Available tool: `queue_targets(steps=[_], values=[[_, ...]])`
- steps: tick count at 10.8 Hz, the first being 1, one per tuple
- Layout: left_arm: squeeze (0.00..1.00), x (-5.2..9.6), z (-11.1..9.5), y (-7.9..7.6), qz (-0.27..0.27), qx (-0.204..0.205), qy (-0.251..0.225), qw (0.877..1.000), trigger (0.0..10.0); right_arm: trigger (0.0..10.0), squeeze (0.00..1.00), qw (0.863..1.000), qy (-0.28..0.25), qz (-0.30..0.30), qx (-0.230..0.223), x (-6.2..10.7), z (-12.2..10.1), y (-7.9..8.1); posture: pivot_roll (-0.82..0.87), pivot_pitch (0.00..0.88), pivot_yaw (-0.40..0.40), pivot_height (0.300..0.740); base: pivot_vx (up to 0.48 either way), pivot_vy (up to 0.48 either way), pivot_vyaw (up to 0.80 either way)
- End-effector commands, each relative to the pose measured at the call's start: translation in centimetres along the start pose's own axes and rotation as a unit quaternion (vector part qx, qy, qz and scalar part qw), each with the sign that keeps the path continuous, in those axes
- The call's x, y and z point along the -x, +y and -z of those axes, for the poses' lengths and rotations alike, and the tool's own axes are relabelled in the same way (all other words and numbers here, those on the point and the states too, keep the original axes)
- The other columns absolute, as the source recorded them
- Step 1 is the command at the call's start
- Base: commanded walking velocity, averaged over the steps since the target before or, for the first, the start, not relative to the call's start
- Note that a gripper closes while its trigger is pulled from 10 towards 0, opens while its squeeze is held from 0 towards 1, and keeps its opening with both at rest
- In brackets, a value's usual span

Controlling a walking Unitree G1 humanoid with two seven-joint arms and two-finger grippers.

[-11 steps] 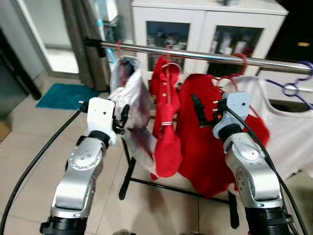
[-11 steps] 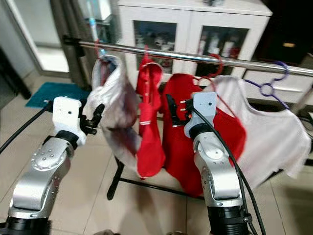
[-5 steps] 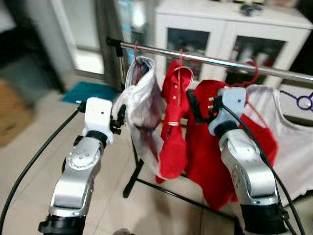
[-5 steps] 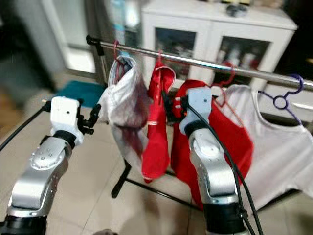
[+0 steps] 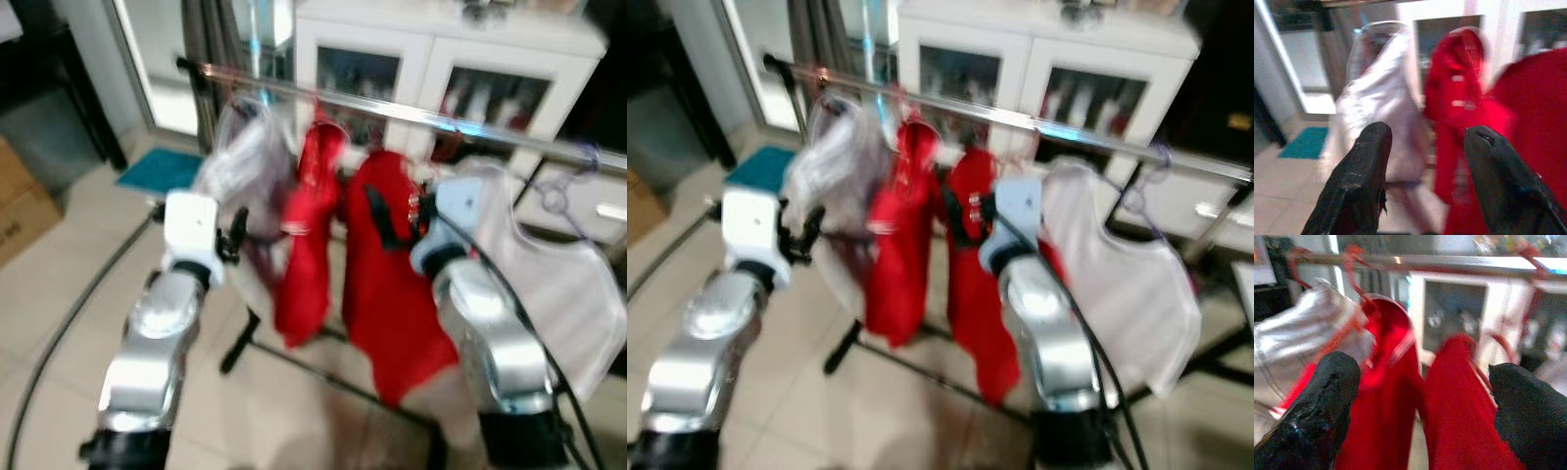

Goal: Hang hanger

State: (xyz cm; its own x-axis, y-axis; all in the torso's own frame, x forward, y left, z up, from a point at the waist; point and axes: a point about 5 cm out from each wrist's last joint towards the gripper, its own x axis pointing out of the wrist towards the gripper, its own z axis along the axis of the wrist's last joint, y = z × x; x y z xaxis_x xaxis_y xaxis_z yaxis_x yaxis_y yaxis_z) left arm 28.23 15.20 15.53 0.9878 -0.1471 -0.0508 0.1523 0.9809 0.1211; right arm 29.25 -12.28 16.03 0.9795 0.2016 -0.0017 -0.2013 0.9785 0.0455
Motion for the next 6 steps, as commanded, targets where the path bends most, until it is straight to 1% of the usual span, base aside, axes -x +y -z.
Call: queue_targets(steps=[1, 3, 4, 5, 6], values=[[0.00, -0.14, -0.41, 0.41, -0.003, -0.006, -0.005, 1.000, 10.0, 10.0, 0.00, 1.000, -0.001, 0.003, -0.014, -0.08, -0.26, -0.04, -0.06, 0.000, 0.015, 0.740, 0.000, 0.480, -0.48], [0.00, -0.38, -0.41, 0.60, -0.007, -0.007, 0.000, 1.000, 10.0, 10.0, 0.00, 1.000, -0.007, 0.010, 0.001, -0.16, -0.41, -0.16, -0.06, 0.000, 0.022, 0.740, 0.000, 0.480, -0.46], [0.00, -0.51, -0.51, 0.53, -0.005, -0.007, -0.001, 1.000, 10.0, 10.0, 0.00, 1.000, 0.000, 0.023, 0.009, -0.09, -0.23, -0.52, -0.06, 0.000, 0.025, 0.740, 0.000, 0.480, 0.00], [0.00, -0.57, -0.57, 0.48, -0.004, -0.007, -0.002, 1.000, 10.0, 10.0, 0.00, 1.000, 0.002, 0.013, 0.028, -0.06, -0.09, -0.52, -0.06, 0.000, 0.026, 0.740, 0.000, 0.480, 0.00], [0.00, -0.63, -0.60, 0.44, -0.004, -0.007, -0.003, 1.000, 10.0, 10.0, 0.00, 1.000, 0.001, 0.018, 0.009, -0.02, -0.03, -0.52, -0.06, 0.000, 0.027, 0.740, 0.000, 0.480, 0.00]])
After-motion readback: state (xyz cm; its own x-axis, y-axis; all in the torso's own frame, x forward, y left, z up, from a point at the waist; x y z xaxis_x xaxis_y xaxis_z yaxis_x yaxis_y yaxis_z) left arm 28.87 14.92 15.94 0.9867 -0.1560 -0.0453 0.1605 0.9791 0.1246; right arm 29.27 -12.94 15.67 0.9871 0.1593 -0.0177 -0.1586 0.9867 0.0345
